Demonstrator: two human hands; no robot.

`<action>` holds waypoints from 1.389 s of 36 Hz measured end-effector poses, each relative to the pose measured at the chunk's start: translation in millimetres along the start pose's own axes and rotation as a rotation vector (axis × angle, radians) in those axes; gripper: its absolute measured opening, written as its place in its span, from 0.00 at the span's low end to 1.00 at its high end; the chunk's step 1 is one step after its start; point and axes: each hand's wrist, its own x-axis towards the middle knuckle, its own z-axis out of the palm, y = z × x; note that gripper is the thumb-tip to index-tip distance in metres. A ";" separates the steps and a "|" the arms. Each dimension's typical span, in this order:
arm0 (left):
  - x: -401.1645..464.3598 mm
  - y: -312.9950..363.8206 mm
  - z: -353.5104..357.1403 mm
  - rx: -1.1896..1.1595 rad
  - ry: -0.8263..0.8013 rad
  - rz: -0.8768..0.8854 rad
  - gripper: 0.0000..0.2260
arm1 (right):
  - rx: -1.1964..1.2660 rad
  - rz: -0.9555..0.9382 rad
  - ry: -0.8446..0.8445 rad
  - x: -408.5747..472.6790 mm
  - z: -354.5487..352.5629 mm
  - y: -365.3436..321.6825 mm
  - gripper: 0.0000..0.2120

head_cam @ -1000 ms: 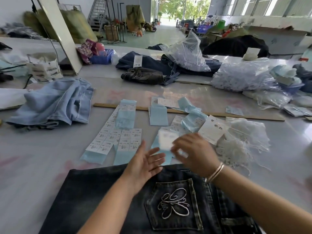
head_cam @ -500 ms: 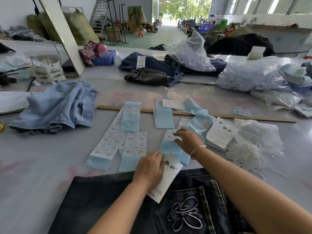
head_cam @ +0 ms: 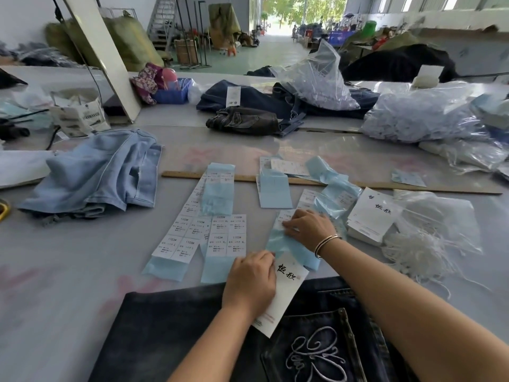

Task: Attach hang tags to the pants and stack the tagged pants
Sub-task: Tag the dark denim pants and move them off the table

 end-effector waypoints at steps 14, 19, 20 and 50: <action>1.2 -1.1 1.1 -0.004 0.018 -0.013 0.12 | 0.057 0.068 0.137 1.3 -3.7 -20.3 0.14; 1.4 -1.4 1.0 0.021 0.010 -0.008 0.14 | 0.598 0.279 -0.109 14.4 -34.2 -1.6 0.11; 1.4 -1.2 0.7 0.021 0.011 -0.009 0.14 | 0.640 0.303 -0.153 14.9 -37.8 1.8 0.09; -28.3 52.4 1.8 -1.037 0.094 -0.776 0.09 | 0.544 -0.081 0.836 -169.1 -5.6 -47.8 0.10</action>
